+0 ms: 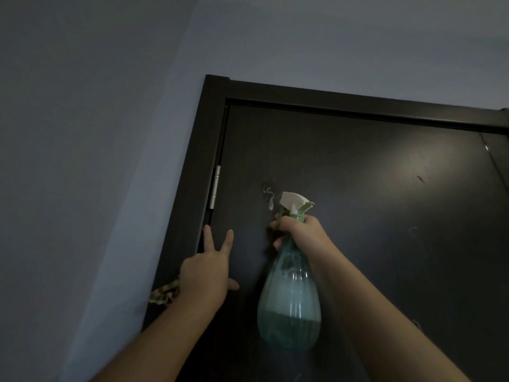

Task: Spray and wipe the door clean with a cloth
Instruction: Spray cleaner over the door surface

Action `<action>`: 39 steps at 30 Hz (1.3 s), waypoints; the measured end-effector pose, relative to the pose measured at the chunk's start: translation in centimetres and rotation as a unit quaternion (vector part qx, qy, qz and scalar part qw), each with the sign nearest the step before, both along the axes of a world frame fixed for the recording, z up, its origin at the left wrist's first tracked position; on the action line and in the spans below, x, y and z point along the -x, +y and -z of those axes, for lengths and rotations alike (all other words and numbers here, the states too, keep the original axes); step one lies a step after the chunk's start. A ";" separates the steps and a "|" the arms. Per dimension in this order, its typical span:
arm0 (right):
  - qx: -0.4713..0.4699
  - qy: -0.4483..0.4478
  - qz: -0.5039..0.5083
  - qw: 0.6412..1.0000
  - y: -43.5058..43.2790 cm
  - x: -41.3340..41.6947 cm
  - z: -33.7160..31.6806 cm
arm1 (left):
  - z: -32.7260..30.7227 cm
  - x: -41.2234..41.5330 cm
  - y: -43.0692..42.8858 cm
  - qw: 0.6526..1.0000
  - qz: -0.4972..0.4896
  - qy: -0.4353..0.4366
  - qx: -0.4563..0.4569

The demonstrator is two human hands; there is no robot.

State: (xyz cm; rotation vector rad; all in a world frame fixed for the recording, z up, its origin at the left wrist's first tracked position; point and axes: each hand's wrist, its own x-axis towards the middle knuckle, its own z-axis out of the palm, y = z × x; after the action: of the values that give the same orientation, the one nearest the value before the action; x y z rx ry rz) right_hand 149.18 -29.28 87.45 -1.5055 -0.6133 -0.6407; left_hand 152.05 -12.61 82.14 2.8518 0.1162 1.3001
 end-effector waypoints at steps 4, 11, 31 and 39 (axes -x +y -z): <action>0.005 0.011 0.015 1.000 -0.8 0.2 1.7 | 0.5 0.0 0.0 1.000 0.001 -0.003 0.014; 0.033 0.047 0.030 0.998 -1.7 0.7 5.6 | 3.2 0.3 -1.1 0.999 0.024 -0.034 0.008; -0.048 0.048 0.091 0.994 -12.9 3.6 7.5 | 3.0 1.1 -10.5 0.988 0.126 -0.059 -0.070; -0.067 0.032 0.150 0.986 -23.2 3.4 5.3 | 1.1 0.3 -22.3 0.980 0.160 -0.046 -0.106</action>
State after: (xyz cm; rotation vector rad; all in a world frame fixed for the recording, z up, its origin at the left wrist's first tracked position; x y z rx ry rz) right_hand 145.78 -52.47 82.12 -1.4972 -0.2889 -0.8435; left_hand 151.72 -34.89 80.99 2.8056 -0.4888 1.4437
